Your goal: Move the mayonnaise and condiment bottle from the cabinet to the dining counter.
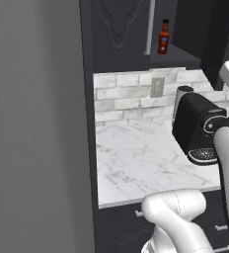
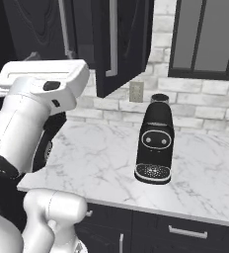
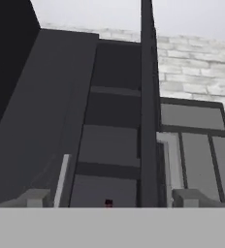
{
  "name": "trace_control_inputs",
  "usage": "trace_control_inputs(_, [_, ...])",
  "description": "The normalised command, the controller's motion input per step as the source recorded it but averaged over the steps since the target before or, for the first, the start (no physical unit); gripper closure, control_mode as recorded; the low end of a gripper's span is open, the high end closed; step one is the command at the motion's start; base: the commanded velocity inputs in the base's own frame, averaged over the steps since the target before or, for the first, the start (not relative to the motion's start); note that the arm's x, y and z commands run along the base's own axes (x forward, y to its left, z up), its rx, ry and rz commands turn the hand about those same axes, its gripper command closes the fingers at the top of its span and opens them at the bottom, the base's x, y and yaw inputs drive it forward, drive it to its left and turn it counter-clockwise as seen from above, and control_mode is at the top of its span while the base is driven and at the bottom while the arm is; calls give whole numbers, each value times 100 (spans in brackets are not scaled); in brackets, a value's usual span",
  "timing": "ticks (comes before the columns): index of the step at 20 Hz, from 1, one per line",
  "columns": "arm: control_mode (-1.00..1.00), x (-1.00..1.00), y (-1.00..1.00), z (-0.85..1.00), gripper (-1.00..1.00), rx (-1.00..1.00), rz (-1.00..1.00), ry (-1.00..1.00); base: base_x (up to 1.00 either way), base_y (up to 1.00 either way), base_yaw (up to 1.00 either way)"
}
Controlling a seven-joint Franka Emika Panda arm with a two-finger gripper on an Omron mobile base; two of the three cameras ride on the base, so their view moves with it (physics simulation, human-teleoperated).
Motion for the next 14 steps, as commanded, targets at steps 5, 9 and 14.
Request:
trace_control_inputs(5, [-100,29,87,16,-100,-19,0,6,0,0,0])
trace_control_inputs(9, [-100,66,37,19,-100,-9,-1,14,0,0,0])
trace_control_inputs(14, [-100,80,2,4,-100,0,-11,21,0,0,0])
